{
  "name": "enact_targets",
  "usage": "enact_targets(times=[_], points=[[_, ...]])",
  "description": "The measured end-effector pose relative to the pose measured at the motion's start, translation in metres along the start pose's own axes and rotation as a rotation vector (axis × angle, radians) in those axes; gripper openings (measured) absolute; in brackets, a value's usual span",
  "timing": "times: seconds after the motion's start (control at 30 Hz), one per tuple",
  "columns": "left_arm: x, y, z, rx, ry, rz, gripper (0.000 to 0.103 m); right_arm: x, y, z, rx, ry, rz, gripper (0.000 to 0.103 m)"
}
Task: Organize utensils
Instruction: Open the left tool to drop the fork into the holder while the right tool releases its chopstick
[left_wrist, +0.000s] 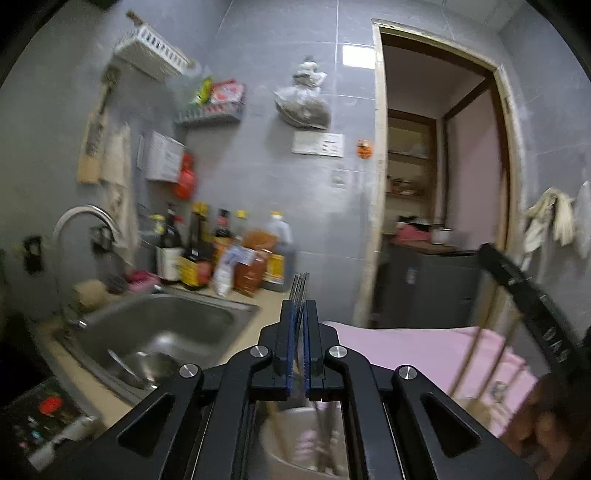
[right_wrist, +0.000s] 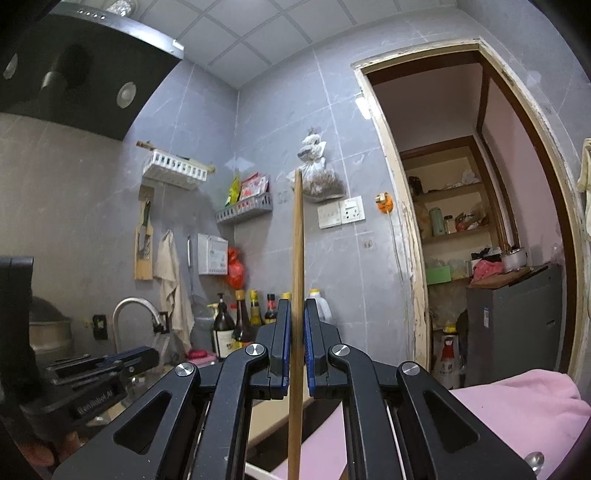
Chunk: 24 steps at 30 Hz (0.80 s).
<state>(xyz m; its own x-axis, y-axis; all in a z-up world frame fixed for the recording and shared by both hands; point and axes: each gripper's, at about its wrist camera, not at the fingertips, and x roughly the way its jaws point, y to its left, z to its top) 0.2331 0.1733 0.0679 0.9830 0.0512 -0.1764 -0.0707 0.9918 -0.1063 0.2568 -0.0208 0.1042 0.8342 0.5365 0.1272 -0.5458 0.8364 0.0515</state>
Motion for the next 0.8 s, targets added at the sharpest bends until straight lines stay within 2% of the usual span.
enact_targets(times=[0.07, 0.23, 0.3, 0.33, 0.37, 0.5, 0.57, 0.7, 0.77, 0.8], points=[[-0.001, 0.002, 0.002, -0.044, 0.024, -0.065, 0.004, -0.003, 0.0, 0.001, -0.01, 0.006, 0.008, 0.006], [-0.009, 0.005, 0.015, -0.132, 0.038, -0.147, 0.006, -0.014, -0.001, 0.01, -0.016, -0.003, 0.016, 0.009], [-0.015, 0.004, 0.02, -0.149, 0.028, -0.155, 0.017, -0.022, -0.002, 0.016, -0.023, -0.02, 0.011, 0.014], [-0.02, 0.002, 0.023, -0.155, 0.018, -0.161, 0.021, -0.025, -0.003, 0.018, -0.023, -0.027, 0.008, 0.022], [-0.023, 0.001, 0.025, -0.158, 0.009, -0.169, 0.027, -0.031, -0.006, 0.021, -0.02, -0.037, 0.007, 0.025], [-0.037, -0.017, 0.031, -0.131, -0.015, -0.188, 0.031, -0.049, -0.016, 0.031, -0.022, -0.044, -0.032, 0.03], [-0.042, -0.028, 0.031, -0.11, -0.023, -0.196, 0.039, -0.061, -0.025, 0.035, -0.019, -0.048, -0.052, 0.044], [-0.051, -0.05, 0.029, -0.086, -0.043, -0.227, 0.058, -0.085, -0.042, 0.041, -0.038, -0.047, -0.098, 0.053], [-0.055, -0.064, 0.028, -0.068, -0.054, -0.24, 0.065, -0.096, -0.05, 0.044, -0.059, -0.032, -0.134, 0.07], [-0.057, -0.07, 0.026, -0.062, -0.059, -0.247, 0.07, -0.101, -0.054, 0.044, -0.067, -0.027, -0.146, 0.074]])
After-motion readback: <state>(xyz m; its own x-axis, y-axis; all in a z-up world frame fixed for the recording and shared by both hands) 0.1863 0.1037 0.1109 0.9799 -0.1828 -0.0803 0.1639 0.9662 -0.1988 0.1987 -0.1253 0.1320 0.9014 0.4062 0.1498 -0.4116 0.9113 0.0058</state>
